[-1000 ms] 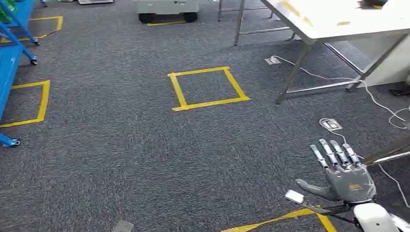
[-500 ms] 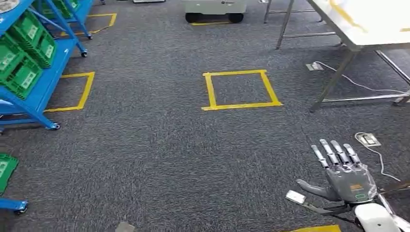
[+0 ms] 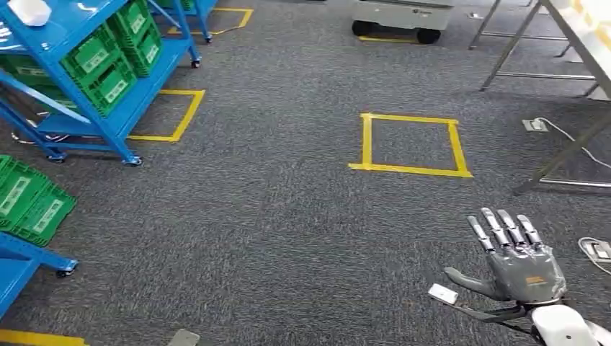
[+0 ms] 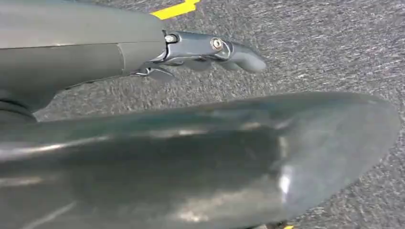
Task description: Take the parts from the cabinet and place them on the table.
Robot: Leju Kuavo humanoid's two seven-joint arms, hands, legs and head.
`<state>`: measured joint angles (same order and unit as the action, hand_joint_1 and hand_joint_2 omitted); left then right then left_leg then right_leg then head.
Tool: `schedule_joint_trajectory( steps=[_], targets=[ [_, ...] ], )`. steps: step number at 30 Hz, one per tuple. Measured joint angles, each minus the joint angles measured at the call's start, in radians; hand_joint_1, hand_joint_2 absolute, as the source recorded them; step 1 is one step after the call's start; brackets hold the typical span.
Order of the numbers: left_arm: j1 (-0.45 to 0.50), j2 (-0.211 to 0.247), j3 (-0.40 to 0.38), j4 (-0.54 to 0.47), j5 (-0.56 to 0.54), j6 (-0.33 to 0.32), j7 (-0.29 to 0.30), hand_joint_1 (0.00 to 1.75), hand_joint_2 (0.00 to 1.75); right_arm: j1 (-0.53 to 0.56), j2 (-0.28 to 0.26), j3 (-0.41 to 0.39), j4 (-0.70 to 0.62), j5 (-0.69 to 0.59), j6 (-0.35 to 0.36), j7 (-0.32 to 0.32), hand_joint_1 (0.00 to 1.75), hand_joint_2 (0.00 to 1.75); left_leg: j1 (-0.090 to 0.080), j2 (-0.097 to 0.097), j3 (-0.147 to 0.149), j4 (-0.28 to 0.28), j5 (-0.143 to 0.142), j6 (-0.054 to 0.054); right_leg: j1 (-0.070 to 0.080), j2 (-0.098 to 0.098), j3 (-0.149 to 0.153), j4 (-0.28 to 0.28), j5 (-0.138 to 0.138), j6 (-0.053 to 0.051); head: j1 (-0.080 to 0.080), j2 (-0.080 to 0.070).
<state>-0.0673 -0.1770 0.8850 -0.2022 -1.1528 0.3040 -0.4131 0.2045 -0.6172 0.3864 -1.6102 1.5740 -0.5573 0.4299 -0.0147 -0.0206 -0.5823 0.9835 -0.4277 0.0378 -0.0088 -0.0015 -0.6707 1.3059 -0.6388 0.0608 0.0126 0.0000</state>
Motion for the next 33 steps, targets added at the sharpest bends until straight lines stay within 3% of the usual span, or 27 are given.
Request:
schedule_joint_trajectory(
  steps=[1,2,3,4,5,6,7,10,11,12,13,14,15,16,17,18,20,21,22,25,26,27,28,29,31,32,33],
  targets=[
    [0.001,0.000,0.000,0.000,0.000,0.000,0.000,0.00,0.00,0.002,0.000,0.001,0.000,0.000,0.000,0.000,0.00,0.00,0.000,-0.012,0.001,0.000,0.000,0.000,0.000,0.000,-0.023,0.039,-0.005,0.001,-0.001,0.000],
    [0.003,0.000,0.000,0.000,0.000,0.000,0.000,0.00,0.00,0.003,0.000,0.000,0.000,0.000,0.000,0.000,0.00,0.00,0.001,-0.027,0.002,0.001,0.000,0.000,-0.001,0.000,-0.025,0.030,0.016,0.001,0.000,0.000],
    [0.004,0.000,0.000,0.000,0.000,0.000,0.000,0.00,0.00,0.003,0.000,0.000,0.000,0.000,0.000,0.000,0.00,0.00,0.002,-0.040,0.002,0.002,0.001,-0.001,-0.002,0.001,-0.008,-0.014,0.050,0.002,0.000,0.000],
    [0.004,0.000,0.000,0.000,0.000,0.000,0.000,0.00,0.00,0.003,0.000,0.000,0.000,0.000,0.000,0.000,0.00,0.00,0.006,-0.057,0.005,0.003,0.001,-0.004,-0.006,0.006,0.039,-0.115,0.108,0.004,-0.001,0.000],
    [0.003,0.000,0.000,0.000,0.000,0.000,0.000,0.00,0.00,0.003,0.000,0.000,0.000,0.000,0.000,0.000,0.00,0.00,0.009,-0.071,0.007,0.006,-0.001,-0.010,-0.013,0.030,0.090,-0.219,0.158,0.008,0.000,0.000],
    [0.003,0.001,0.000,0.000,0.000,0.000,0.000,0.00,0.00,0.001,0.000,0.000,0.000,0.000,0.000,0.000,0.00,0.00,0.009,-0.083,0.004,0.009,-0.002,-0.018,-0.024,0.090,0.117,-0.270,0.153,0.019,0.000,0.000],
    [0.001,0.002,0.000,0.000,0.000,0.000,0.000,0.00,0.00,0.002,0.000,0.002,0.000,0.000,0.000,0.000,0.00,0.00,0.006,-0.096,-0.004,0.017,-0.001,-0.025,-0.023,0.108,0.118,-0.283,0.145,0.013,0.004,0.000],
    [0.006,0.003,0.000,0.000,0.000,0.000,0.000,0.00,0.00,0.006,0.000,0.002,0.000,0.000,0.000,-0.001,0.00,0.00,0.011,-0.128,-0.017,0.007,0.016,-0.041,-0.014,0.067,0.120,-0.276,0.153,-0.008,0.001,0.000],
    [0.008,0.005,0.000,0.000,0.000,0.000,0.000,0.00,0.00,0.004,0.000,0.001,0.000,0.000,0.000,-0.001,0.00,0.00,0.012,-0.137,-0.020,0.008,0.014,-0.044,-0.018,0.053,0.120,-0.279,0.156,-0.015,0.001,0.000],
    [0.009,0.003,0.000,0.000,0.000,0.000,0.000,0.00,0.00,0.001,-0.001,0.000,0.000,0.000,0.000,-0.001,0.00,0.00,0.005,-0.081,-0.026,0.025,-0.004,-0.048,-0.017,0.042,0.122,-0.280,0.157,-0.021,0.000,0.000],
    [0.007,0.002,0.000,0.000,0.000,0.000,0.000,0.00,0.00,0.004,-0.001,0.000,-0.002,0.000,-0.001,0.000,0.00,0.00,0.004,-0.034,-0.051,0.079,-0.040,-0.052,-0.014,0.027,0.122,-0.281,0.157,-0.027,-0.011,0.000],
    [0.004,0.002,0.000,0.000,0.000,0.000,0.000,0.00,0.00,0.009,-0.003,-0.002,-0.003,0.000,-0.001,0.001,0.00,0.00,0.004,-0.004,-0.089,0.158,-0.082,-0.055,-0.011,0.013,0.121,-0.280,0.156,-0.030,-0.013,0.000],
    [0.002,0.001,0.000,0.000,0.000,0.000,0.000,0.00,0.00,0.013,-0.003,-0.003,-0.003,0.000,-0.002,0.001,0.00,0.00,0.005,0.010,-0.133,0.253,-0.122,-0.056,-0.007,-0.005,0.120,-0.280,0.155,-0.033,-0.012,0.000],
    [0.003,0.000,0.000,0.000,-0.001,0.000,0.000,0.00,0.00,0.018,-0.003,-0.003,-0.003,0.000,-0.002,0.005,0.00,0.00,0.006,0.011,-0.164,0.318,-0.143,-0.055,-0.004,-0.020,0.120,-0.280,0.153,-0.036,-0.013,0.000],
    [0.004,-0.002,0.000,0.000,-0.002,0.001,0.000,0.00,0.00,0.026,-0.003,-0.007,-0.006,0.000,-0.003,0.008,0.00,0.00,0.005,0.011,-0.174,0.342,-0.143,-0.054,-0.002,-0.035,0.122,-0.280,0.152,-0.037,-0.013,0.000],
    [0.005,-0.002,0.000,0.000,-0.004,0.002,0.000,0.00,0.00,0.037,-0.004,-0.014,-0.010,0.000,-0.004,0.011,0.00,0.00,0.005,0.012,-0.162,0.320,-0.120,-0.051,-0.001,-0.050,0.123,-0.280,0.151,-0.039,-0.013,0.000],
    [0.005,-0.002,0.000,0.000,-0.005,0.004,0.003,0.00,0.00,0.053,-0.006,-0.028,-0.021,0.000,-0.005,0.014,0.00,0.00,0.001,0.027,-0.077,0.164,-0.033,-0.039,0.002,-0.076,0.132,-0.280,0.146,-0.040,-0.012,0.000],
    [0.004,-0.002,0.000,0.000,-0.008,0.004,0.003,0.00,0.00,0.058,-0.008,-0.033,-0.027,0.000,-0.006,0.013,0.00,0.00,-0.005,0.063,-0.027,0.075,0.001,-0.029,0.003,-0.086,0.136,-0.280,0.143,-0.038,-0.013,0.000],
    [0.002,-0.002,0.000,0.000,-0.008,0.004,0.003,0.00,0.00,0.063,-0.008,-0.040,-0.032,0.000,-0.008,0.011,0.00,0.00,-0.019,0.123,-0.005,0.030,-0.008,-0.024,0.010,-0.095,0.137,-0.278,0.138,-0.033,-0.012,0.000],
    [0.000,-0.003,0.000,0.000,-0.011,0.005,0.003,0.00,0.00,0.073,-0.008,-0.052,-0.035,0.001,-0.008,-0.006,0.00,0.00,-0.021,0.089,-0.010,0.016,-0.011,-0.021,0.013,-0.130,0.140,-0.284,0.136,-0.026,-0.011,0.000],
    [0.002,-0.003,0.000,0.000,-0.011,0.005,0.003,0.00,0.00,0.073,-0.008,-0.055,-0.039,0.000,-0.008,-0.006,0.00,0.00,-0.017,0.074,-0.008,0.009,-0.007,-0.016,0.014,-0.143,0.146,-0.285,0.132,-0.020,-0.009,0.000],
    [0.004,-0.004,0.001,0.000,-0.011,0.005,0.003,0.00,0.00,0.073,-0.008,-0.061,-0.042,0.001,-0.008,-0.013,0.00,0.00,-0.009,0.063,-0.002,0.004,-0.003,-0.012,0.009,-0.099,0.141,-0.274,0.122,-0.011,-0.008,0.000],
    [0.002,-0.004,0.001,0.000,-0.011,0.005,0.003,0.00,0.00,0.077,-0.008,-0.065,-0.045,0.000,-0.012,-0.014,0.00,0.00,-0.005,0.051,0.000,0.004,-0.002,-0.007,0.006,-0.045,0.126,-0.237,0.098,-0.008,-0.004,0.000],
    [-0.002,-0.005,0.001,0.000,-0.011,0.005,0.003,0.00,0.00,0.080,-0.009,-0.069,-0.045,0.000,-0.012,-0.014,0.00,0.00,-0.003,0.038,0.000,0.004,-0.002,-0.003,0.005,-0.015,0.090,-0.164,0.061,-0.005,0.000,0.000],
    [-0.003,-0.008,0.001,0.000,-0.011,0.005,0.003,0.00,0.00,0.084,-0.010,-0.068,-0.045,0.000,-0.012,-0.018,0.00,0.00,-0.002,0.009,-0.001,0.004,-0.002,-0.002,0.004,-0.001,0.006,-0.004,-0.002,0.001,0.005,0.000],
    [-0.002,-0.008,0.000,0.000,-0.011,0.005,0.003,0.00,0.00,0.087,-0.010,-0.068,-0.045,0.000,-0.012,-0.019,0.00,0.00,-0.002,-0.004,0.000,0.004,-0.002,-0.002,0.003,-0.001,-0.018,0.033,-0.004,0.002,0.005,0.000],
    [0.000,-0.008,0.001,0.000,-0.011,0.005,0.003,0.00,0.00,0.087,-0.010,-0.069,-0.045,0.000,-0.012,-0.021,0.00,0.00,-0.001,-0.019,0.002,0.005,-0.002,-0.003,0.002,-0.001,-0.020,0.020,0.019,0.003,0.005,0.000]
  ],
)
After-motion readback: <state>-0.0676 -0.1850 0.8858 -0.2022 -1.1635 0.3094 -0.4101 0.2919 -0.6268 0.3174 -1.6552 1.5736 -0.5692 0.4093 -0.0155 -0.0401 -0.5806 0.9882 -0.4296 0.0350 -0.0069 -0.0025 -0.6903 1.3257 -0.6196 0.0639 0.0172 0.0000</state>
